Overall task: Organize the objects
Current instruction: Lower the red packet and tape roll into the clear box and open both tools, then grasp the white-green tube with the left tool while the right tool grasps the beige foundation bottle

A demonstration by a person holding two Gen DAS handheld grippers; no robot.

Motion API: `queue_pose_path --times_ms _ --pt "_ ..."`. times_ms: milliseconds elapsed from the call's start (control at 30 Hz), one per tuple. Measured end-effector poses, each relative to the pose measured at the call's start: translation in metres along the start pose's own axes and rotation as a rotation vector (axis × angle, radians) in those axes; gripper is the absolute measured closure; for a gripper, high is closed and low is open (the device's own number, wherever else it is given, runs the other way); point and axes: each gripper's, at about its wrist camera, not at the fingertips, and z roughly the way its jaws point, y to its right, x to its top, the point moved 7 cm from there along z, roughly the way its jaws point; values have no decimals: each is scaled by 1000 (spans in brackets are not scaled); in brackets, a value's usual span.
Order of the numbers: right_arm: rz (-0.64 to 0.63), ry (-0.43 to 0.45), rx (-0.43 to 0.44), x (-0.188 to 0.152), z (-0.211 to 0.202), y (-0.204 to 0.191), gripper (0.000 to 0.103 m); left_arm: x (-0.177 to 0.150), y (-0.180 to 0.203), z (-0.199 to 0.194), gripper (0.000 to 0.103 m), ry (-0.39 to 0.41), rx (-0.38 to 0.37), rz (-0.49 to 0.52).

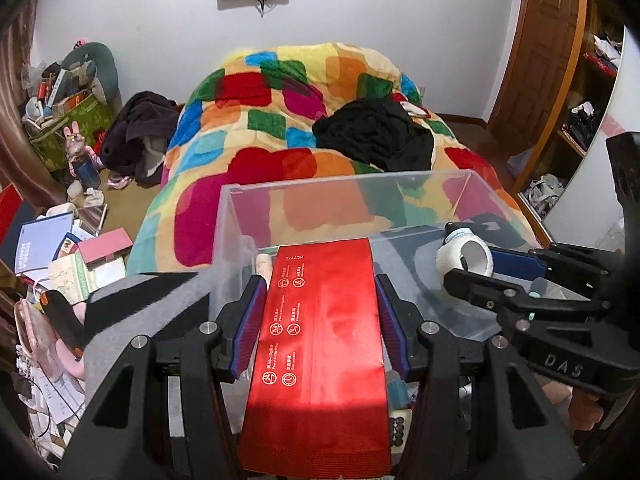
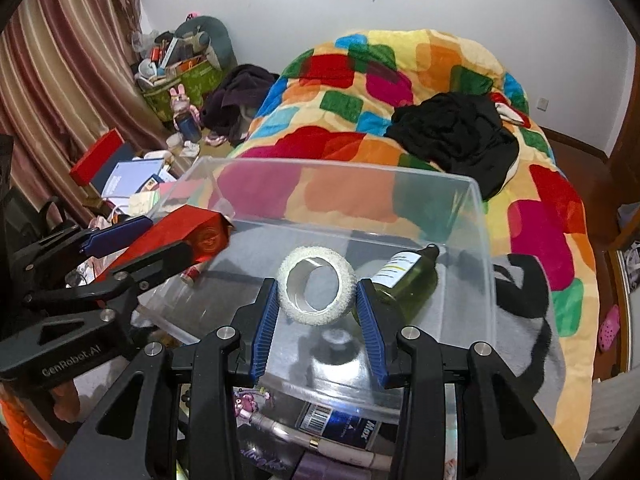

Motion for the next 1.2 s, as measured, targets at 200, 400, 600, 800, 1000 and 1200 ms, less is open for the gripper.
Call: queue_pose_path --times_ms 200,400,600,800,1000,1200 --pt "-12 -27 -2 -3 8 -1 66 -4 1 12 49 -34 -17 -12" --pt "0 -45 19 -5 5 2 64 -5 2 6 45 -38 -34 -25" --pt "-24 15 18 -3 -24 2 50 0 2 -21 28 23 -25 -28" --pt "-37 77 26 -11 -59 7 43 -13 4 -48 9 69 16 -8" --pt "-47 76 -13 -44 -76 26 36 -53 11 -53 8 29 30 11" --pt "-81 19 -57 -95 -81 40 35 -108 21 -46 8 -36 69 68"
